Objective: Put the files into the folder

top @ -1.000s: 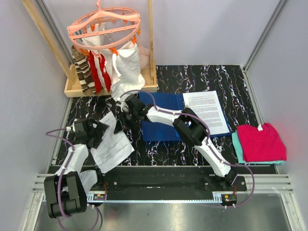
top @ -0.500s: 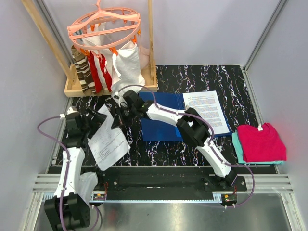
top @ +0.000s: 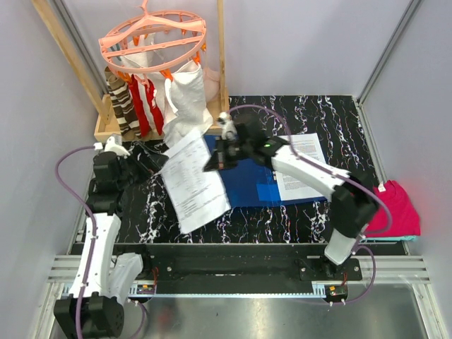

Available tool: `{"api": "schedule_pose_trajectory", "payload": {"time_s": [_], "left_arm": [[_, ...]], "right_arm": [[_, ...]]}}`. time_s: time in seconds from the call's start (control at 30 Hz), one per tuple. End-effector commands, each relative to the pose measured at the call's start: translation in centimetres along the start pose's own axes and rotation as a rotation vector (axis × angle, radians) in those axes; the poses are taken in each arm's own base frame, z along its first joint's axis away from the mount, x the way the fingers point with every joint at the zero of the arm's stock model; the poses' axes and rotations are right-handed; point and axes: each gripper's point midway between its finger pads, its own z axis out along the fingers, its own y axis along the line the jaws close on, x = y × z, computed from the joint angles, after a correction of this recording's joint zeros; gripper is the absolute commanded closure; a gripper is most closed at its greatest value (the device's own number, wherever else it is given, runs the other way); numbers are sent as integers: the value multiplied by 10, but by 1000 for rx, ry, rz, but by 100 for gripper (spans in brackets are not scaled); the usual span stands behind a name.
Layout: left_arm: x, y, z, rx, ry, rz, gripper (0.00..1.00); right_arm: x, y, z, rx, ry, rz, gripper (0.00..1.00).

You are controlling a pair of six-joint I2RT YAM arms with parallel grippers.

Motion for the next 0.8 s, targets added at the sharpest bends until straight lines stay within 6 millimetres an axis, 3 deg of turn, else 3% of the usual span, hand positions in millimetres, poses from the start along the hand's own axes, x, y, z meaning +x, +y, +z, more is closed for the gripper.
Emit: {"api": "schedule_pose_trajectory", "payload": {"time_s": [0.0,0.07,0.1,0.13,0.17,0.23,0.27,0.33,0.47,0.67,0.77], "left_arm": [[15,-30,12,105,84,101,1],[30,-38,21,129,145,125,1],[45,-45,31,148,206,142,1],[54,-49,36,157,238,155,1],[75,-52,44,163,311,173,1],[87,-59,55,169,345,194,2],[103,-62,63,173,389,200,2],[113,-64,71,165,411,191,2],[140,-63,88,137,462,194,2],[164,-52,103,80,483,168,2],[177,-52,109,79,511,159,6]], "right_arm": [[-4,-36,-89,67,-114,17,100],[1,-47,-118,74,-141,19,100],[2,-60,-145,107,-183,43,100],[5,-66,-157,125,-198,48,100],[7,-74,-169,157,-213,24,100],[12,-91,-198,223,-250,43,100],[18,-102,-207,271,-247,47,100],[17,-112,-226,325,-282,48,100],[21,-128,-250,458,-304,51,100],[21,-145,-285,684,-334,26,100],[15,-144,-298,739,-358,1,100]]}}
